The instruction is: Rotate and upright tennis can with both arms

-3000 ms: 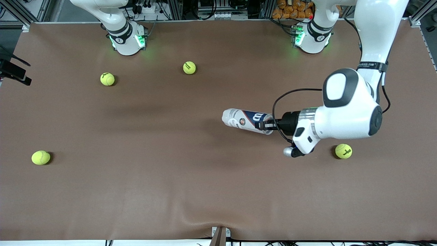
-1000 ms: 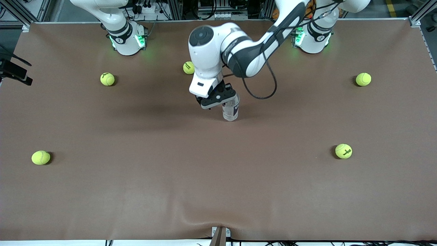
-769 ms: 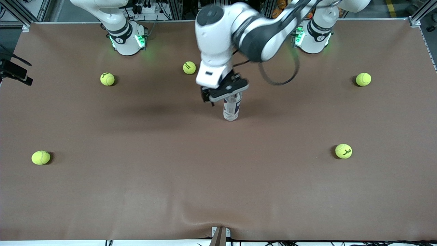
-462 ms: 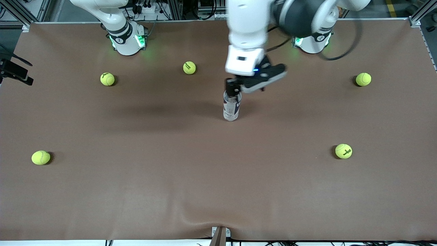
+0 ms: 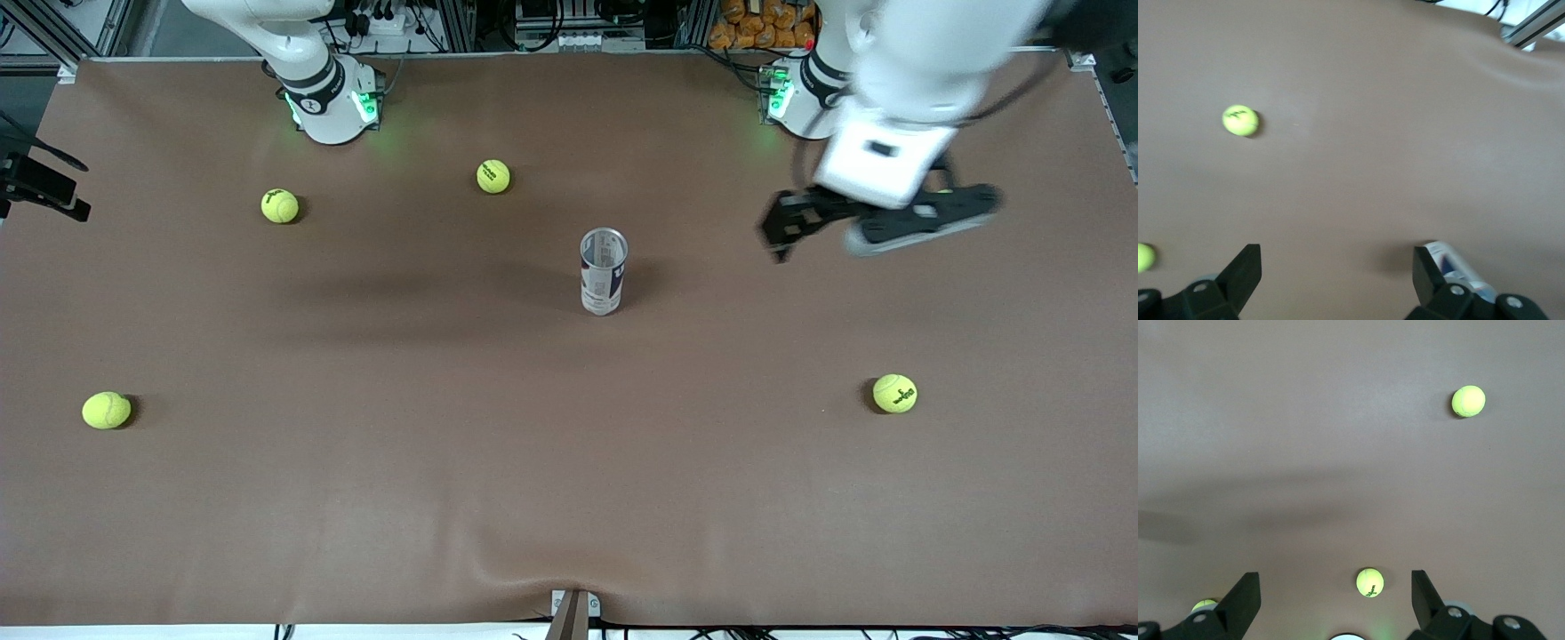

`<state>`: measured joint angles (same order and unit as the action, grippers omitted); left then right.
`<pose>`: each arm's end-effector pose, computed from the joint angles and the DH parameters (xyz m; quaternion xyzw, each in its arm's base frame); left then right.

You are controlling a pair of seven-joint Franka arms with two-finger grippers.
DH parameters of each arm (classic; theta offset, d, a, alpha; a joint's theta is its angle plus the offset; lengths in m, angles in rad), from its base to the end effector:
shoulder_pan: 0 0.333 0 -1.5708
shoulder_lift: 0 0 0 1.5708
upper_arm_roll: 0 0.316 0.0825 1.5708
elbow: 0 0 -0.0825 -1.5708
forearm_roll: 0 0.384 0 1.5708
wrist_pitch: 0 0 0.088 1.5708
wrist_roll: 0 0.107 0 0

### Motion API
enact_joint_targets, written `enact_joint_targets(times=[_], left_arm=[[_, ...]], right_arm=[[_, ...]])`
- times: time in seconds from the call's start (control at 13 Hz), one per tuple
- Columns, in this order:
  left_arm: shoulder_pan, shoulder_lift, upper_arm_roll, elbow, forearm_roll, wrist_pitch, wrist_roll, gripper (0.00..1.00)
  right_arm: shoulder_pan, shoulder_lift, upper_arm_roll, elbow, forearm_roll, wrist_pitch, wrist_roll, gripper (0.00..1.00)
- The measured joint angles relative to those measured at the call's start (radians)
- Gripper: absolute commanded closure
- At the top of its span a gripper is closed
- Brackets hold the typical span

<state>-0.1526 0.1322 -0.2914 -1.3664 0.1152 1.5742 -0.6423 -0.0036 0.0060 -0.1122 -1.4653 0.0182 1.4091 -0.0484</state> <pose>0.5479 -0.2322 0.6486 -0.9931 -0.1029 -0.0546 0.0122 0.5361 -0.0599 0.6565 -0.9990 0.0325 0.0303 0.0112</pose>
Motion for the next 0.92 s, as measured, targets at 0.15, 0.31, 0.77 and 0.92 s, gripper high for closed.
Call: enact_joint_targets(times=[0.15, 0.31, 0.77, 0.92], left_arm=[[0.091, -0.034, 0.0, -0.03, -0.018, -0.022, 0.183, 0.0], [0.173, -0.069, 0.0, -0.081, -0.05, -0.024, 0.325, 0.0], [0.291, -0.225, -0.001, -0.3, -0.163, 0.06, 0.467, 0.0], [0.298, -0.24, 0.0, -0.312, -0.163, 0.072, 0.49, 0.0]], right_arm=[[0.0, 0.0, 0.001, 0.0, 0.0, 0.0, 0.0, 0.0], [0.0, 0.0, 0.001, 0.0, 0.0, 0.0, 0.0, 0.0], [0.0, 0.0, 0.001, 0.0, 0.0, 0.0, 0.0, 0.0], [0.0, 0.0, 0.001, 0.0, 0.0, 0.0, 0.0, 0.0]])
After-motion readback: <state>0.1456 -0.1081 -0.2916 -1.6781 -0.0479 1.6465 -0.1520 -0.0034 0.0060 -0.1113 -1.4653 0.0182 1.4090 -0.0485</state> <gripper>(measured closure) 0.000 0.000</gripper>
